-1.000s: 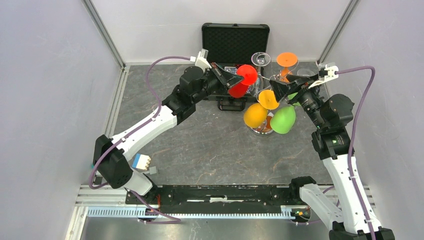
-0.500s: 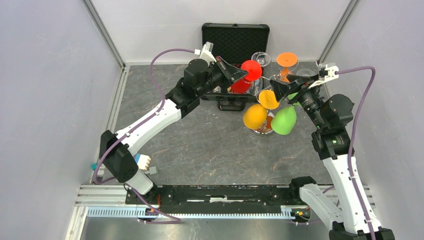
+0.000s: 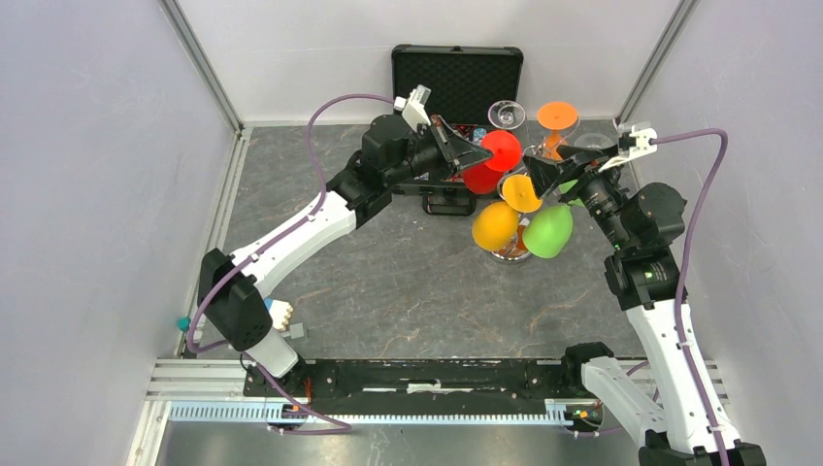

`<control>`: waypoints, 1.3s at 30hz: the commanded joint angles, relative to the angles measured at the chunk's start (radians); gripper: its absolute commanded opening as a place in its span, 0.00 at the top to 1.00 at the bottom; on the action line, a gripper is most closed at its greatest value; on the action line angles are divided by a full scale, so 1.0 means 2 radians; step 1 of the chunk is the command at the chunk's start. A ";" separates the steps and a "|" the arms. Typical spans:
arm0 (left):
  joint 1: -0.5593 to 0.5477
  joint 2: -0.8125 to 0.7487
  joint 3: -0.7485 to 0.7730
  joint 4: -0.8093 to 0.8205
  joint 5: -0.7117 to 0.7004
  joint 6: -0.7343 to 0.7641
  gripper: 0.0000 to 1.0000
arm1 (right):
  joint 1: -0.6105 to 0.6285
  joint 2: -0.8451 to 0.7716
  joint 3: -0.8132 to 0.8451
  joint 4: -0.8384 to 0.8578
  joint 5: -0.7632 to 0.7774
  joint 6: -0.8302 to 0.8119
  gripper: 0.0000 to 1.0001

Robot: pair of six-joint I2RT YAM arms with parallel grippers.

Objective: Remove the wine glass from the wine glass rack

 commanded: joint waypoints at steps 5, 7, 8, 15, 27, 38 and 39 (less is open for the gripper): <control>0.002 -0.062 -0.048 0.024 0.029 0.004 0.98 | -0.001 0.006 0.005 0.016 -0.022 0.009 0.14; 0.002 -0.074 -0.058 0.022 0.029 0.011 0.98 | -0.001 0.012 0.009 0.017 -0.039 0.012 0.14; 0.002 -0.079 -0.063 0.021 0.031 0.013 0.98 | -0.001 0.013 0.010 0.019 -0.045 0.014 0.14; 0.007 -0.131 -0.101 0.002 0.033 0.034 0.98 | 0.001 0.011 0.000 0.061 -0.115 0.002 0.11; 0.095 -0.263 -0.162 -0.041 0.063 0.043 0.98 | 0.118 0.069 0.024 0.133 -0.130 0.044 0.08; 0.261 -0.330 -0.171 0.126 0.206 -0.128 0.98 | 0.249 0.151 0.051 0.249 -0.019 0.136 0.10; 0.261 -0.330 -0.171 0.162 0.208 -0.151 0.98 | 0.255 0.158 0.054 0.262 -0.009 0.146 0.10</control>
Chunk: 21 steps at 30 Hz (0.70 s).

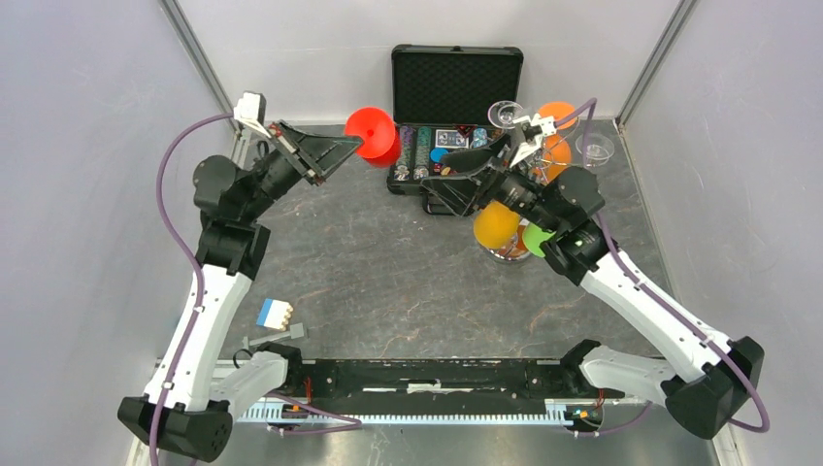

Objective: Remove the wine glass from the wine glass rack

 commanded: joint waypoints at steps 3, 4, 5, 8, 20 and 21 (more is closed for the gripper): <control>0.012 -0.008 0.012 0.261 0.064 -0.178 0.98 | 0.044 0.026 0.035 0.121 0.089 0.065 0.10; 0.012 -0.006 0.016 0.289 0.063 -0.200 0.98 | 0.049 0.027 0.037 0.127 0.102 0.068 0.10; 0.012 -0.004 0.022 0.307 0.061 -0.215 0.98 | 0.052 0.027 0.039 0.133 0.111 0.070 0.09; 0.012 0.002 0.027 0.359 0.051 -0.264 0.98 | 0.055 0.023 0.036 0.163 0.125 0.072 0.08; 0.011 0.040 -0.017 0.573 -0.027 -0.491 0.98 | 0.054 0.040 0.042 0.298 0.047 0.073 0.03; 0.011 0.041 -0.020 0.578 -0.032 -0.498 0.98 | 0.055 0.043 0.044 0.316 0.039 0.074 0.04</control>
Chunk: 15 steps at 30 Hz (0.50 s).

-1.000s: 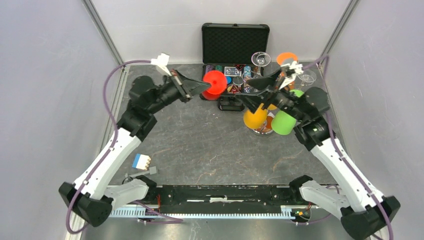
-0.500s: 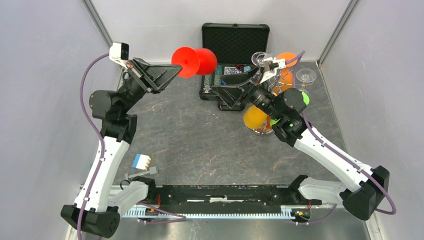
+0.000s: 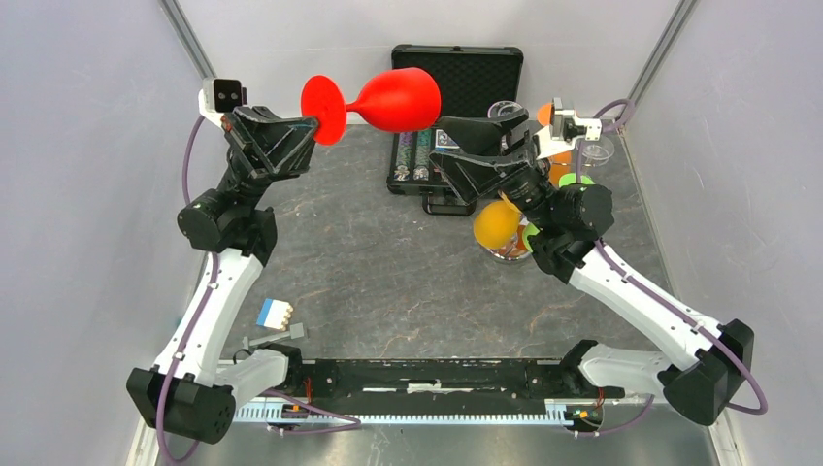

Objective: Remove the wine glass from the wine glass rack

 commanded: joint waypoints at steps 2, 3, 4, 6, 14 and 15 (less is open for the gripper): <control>0.002 -0.002 -0.014 0.093 -0.041 -0.112 0.98 | 0.002 0.017 0.035 0.104 -0.064 0.007 0.05; 0.002 -0.001 -0.017 0.099 -0.046 -0.117 0.98 | 0.002 0.024 0.044 0.112 -0.075 0.015 0.06; 0.002 0.000 -0.019 0.103 -0.049 -0.122 0.98 | 0.002 0.030 0.053 0.118 -0.087 0.022 0.07; 0.002 0.001 -0.018 0.108 -0.049 -0.126 0.98 | 0.002 0.047 0.066 0.143 -0.106 0.044 0.09; 0.002 -0.003 -0.020 0.116 -0.048 -0.139 0.98 | 0.002 0.096 0.106 0.230 -0.158 0.097 0.35; 0.002 -0.003 -0.019 0.117 -0.048 -0.140 0.98 | 0.002 0.099 0.109 0.242 -0.162 0.097 0.37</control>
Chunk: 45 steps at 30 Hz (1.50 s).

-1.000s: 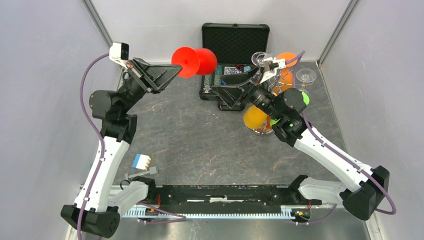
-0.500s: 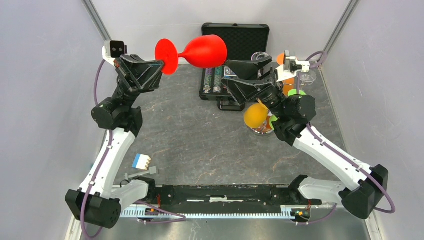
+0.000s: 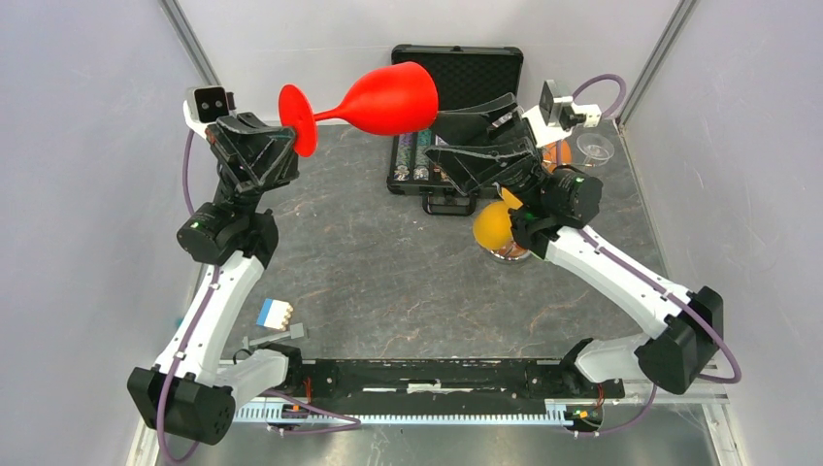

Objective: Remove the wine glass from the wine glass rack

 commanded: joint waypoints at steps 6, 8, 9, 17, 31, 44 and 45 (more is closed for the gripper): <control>0.002 -0.010 -0.004 0.012 -0.004 -0.099 0.98 | 0.003 0.026 0.067 0.096 -0.086 0.019 0.57; 0.002 -0.011 -0.007 0.010 -0.004 -0.098 0.98 | 0.003 0.028 0.072 0.097 -0.089 0.017 0.63; 0.002 -0.012 -0.008 0.009 -0.003 -0.097 0.98 | 0.004 0.029 0.074 0.097 -0.091 0.016 0.65; 0.002 -0.015 -0.007 -0.013 0.009 -0.085 0.98 | 0.007 0.051 0.106 0.095 -0.113 0.017 0.47; 0.002 -0.029 -0.023 -0.047 0.002 -0.040 0.88 | 0.009 0.056 0.117 0.052 -0.103 -0.015 1.00; 0.002 -0.174 -0.086 -0.509 -0.023 0.374 0.00 | 0.039 0.018 0.141 -0.367 0.100 -0.276 1.00; 0.001 -0.194 -0.093 -0.566 -0.049 0.412 0.00 | 0.045 0.020 0.149 -0.403 0.129 -0.296 1.00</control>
